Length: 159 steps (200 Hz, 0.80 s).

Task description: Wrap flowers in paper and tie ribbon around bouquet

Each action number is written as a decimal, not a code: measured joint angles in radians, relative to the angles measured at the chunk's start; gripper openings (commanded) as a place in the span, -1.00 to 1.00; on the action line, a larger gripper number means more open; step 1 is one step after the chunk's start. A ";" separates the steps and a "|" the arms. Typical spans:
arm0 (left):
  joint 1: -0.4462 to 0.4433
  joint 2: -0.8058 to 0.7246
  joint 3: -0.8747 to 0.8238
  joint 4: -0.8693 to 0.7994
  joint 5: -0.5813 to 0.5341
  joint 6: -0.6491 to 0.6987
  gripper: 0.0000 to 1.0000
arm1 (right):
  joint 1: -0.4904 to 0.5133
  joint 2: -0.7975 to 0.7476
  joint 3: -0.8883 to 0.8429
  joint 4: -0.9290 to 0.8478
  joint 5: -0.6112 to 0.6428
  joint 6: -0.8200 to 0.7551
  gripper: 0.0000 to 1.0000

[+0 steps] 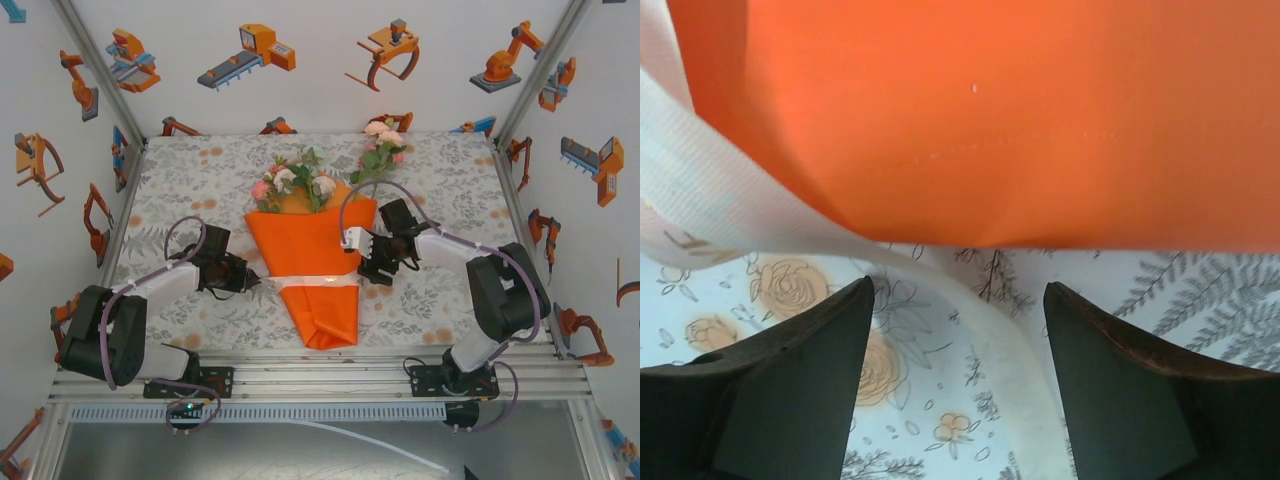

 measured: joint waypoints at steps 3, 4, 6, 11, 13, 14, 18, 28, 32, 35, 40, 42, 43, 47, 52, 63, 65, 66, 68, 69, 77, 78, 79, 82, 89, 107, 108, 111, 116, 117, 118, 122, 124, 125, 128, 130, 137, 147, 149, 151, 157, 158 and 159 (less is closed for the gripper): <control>0.000 0.000 0.000 0.000 0.000 0.000 -1.00 | 0.004 0.000 0.000 0.005 0.003 -0.003 0.20; 0.000 0.000 0.000 0.000 0.000 0.000 -1.00 | 0.005 0.000 0.000 0.006 0.004 -0.004 0.19; 0.000 0.000 0.000 0.000 0.000 0.000 -1.00 | 0.008 0.000 0.000 0.008 0.008 -0.006 0.17; 0.000 0.000 0.000 0.000 0.000 0.000 -1.00 | 0.013 0.000 0.000 0.013 0.011 -0.011 0.11; 0.000 0.000 0.000 0.000 0.000 0.000 -1.00 | 0.015 0.000 0.000 0.014 0.014 -0.014 0.08; 0.000 0.000 0.000 0.000 0.000 0.000 -1.00 | 0.016 0.000 0.000 0.016 0.013 -0.017 0.07; 0.000 0.000 0.000 0.000 0.000 0.000 -1.00 | 0.021 0.001 0.000 0.018 0.016 -0.020 -0.01; 0.000 0.000 0.000 0.000 0.000 0.000 -1.00 | 0.028 0.002 0.000 0.021 0.019 -0.031 -0.23; 0.000 0.000 0.000 0.000 0.000 0.000 -1.00 | 0.030 0.002 0.000 0.022 0.022 -0.032 -0.34; 0.000 0.000 0.000 0.000 -0.001 0.000 -1.00 | 0.031 0.003 0.000 0.023 0.021 -0.042 -0.43; 0.000 0.000 0.000 0.000 -0.001 0.000 -1.00 | 0.032 0.003 0.000 0.021 0.023 -0.040 -0.59; 0.000 0.000 0.000 -0.001 -0.001 0.000 -1.00 | 0.032 0.003 0.000 0.021 0.024 -0.049 -0.65; 0.000 0.000 0.000 -0.001 -0.001 0.000 -1.00 | 0.032 0.003 0.000 0.020 0.025 -0.046 -0.69; 0.000 0.000 0.000 -0.002 -0.001 0.000 -1.00 | 0.032 0.003 0.000 0.015 0.024 -0.047 -0.82; 0.002 0.000 0.000 -0.002 -0.001 0.000 -1.00 | 0.032 0.003 0.000 0.010 0.024 -0.043 -0.99; 0.007 -0.001 0.000 -0.004 -0.001 0.000 -1.00 | 0.029 -0.003 -0.002 0.004 0.021 -0.043 -1.00; 0.008 -0.001 -0.001 -0.004 -0.001 0.000 -1.00 | 0.028 -0.005 -0.003 0.004 0.019 -0.040 -1.00; 0.009 -0.001 -0.001 -0.004 -0.001 0.000 -1.00 | 0.027 -0.007 -0.003 0.004 0.018 -0.037 -1.00; 0.011 -0.002 -0.001 -0.004 -0.001 0.001 -1.00 | 0.027 -0.011 -0.005 0.005 0.017 -0.034 -1.00; 0.013 -0.002 -0.001 -0.004 0.000 0.001 -1.00 | 0.026 -0.014 -0.006 0.005 0.017 -0.031 -1.00; 0.022 -0.003 -0.002 -0.004 0.000 0.004 -1.00 | 0.021 -0.039 -0.017 0.008 0.015 -0.001 -1.00; 0.023 -0.004 -0.002 -0.004 0.000 0.004 -1.00 | 0.020 -0.042 -0.018 0.008 0.014 0.002 -1.00; 0.024 -0.004 -0.002 -0.004 -0.001 0.004 -1.00 | 0.019 -0.049 -0.019 0.008 0.014 0.008 -1.00; 0.029 -0.004 -0.002 -0.005 -0.001 0.008 -1.00 | 0.016 -0.061 -0.023 0.009 0.017 0.028 -1.00; 0.039 -0.006 -0.002 -0.008 -0.001 0.016 -1.00 | 0.006 -0.099 -0.032 0.015 0.028 0.090 -1.00; 0.064 -0.010 0.006 -0.051 -0.021 0.055 -1.00 | -0.025 -0.198 -0.046 0.045 0.084 0.290 -1.00; 0.066 -0.011 0.007 -0.054 -0.023 0.057 -1.00 | -0.028 -0.207 -0.047 0.050 0.093 0.315 -1.00; 0.069 -0.011 0.011 -0.068 -0.029 0.065 -1.00 | -0.034 -0.224 -0.051 0.063 0.113 0.359 -1.00; 0.076 -0.014 0.017 -0.084 -0.038 0.077 -1.00 | -0.041 -0.253 -0.058 0.079 0.148 0.432 -1.00; 0.077 -0.015 0.018 -0.087 -0.039 0.078 -1.00 | -0.043 -0.262 -0.061 0.087 0.157 0.457 -1.00; 0.079 -0.016 0.019 -0.090 -0.039 0.080 -1.00 | -0.044 -0.266 -0.063 0.090 0.161 0.465 -1.00; 0.086 -0.020 0.024 -0.101 -0.045 0.088 -1.00 | -0.049 -0.288 -0.071 0.104 0.189 0.523 -1.00; 0.088 -0.021 0.025 -0.105 -0.046 0.091 -1.00 | -0.053 -0.302 -0.078 0.116 0.208 0.560 -1.00; 0.090 -0.023 0.026 -0.107 -0.047 0.093 -1.00 | -0.053 -0.306 -0.080 0.119 0.212 0.570 -1.00; 0.096 -0.027 0.028 -0.113 -0.051 0.098 -1.00 | -0.058 -0.328 -0.092 0.133 0.238 0.627 -1.00; 0.101 -0.031 0.029 -0.116 -0.052 0.102 -1.00 | -0.060 -0.337 -0.098 0.138 0.253 0.653 -1.00; 0.121 -0.044 0.029 -0.123 -0.055 0.113 -1.00 | -0.070 -0.375 -0.127 0.164 0.300 0.752 -1.00; 0.158 -0.065 0.029 -0.135 -0.058 0.128 -1.00 | -0.087 -0.424 -0.179 0.195 0.369 0.888 -1.00; 0.168 -0.069 0.029 -0.137 -0.058 0.133 -1.00 | -0.094 -0.435 -0.191 0.196 0.389 0.921 -1.00; 0.178 -0.072 0.029 -0.138 -0.057 0.136 -1.00 | -0.100 -0.444 -0.202 0.198 0.406 0.951 -1.00; 0.205 -0.081 0.029 -0.145 -0.058 0.148 -1.00 | -0.123 -0.465 -0.231 0.194 0.450 1.032 -1.00; 0.212 -0.084 0.029 -0.146 -0.058 0.150 -1.00 | -0.126 -0.467 -0.234 0.193 0.453 1.041 -1.00; 0.216 -0.085 0.029 -0.146 -0.058 0.152 -1.00 | -0.129 -0.469 -0.237 0.192 0.457 1.051 -1.00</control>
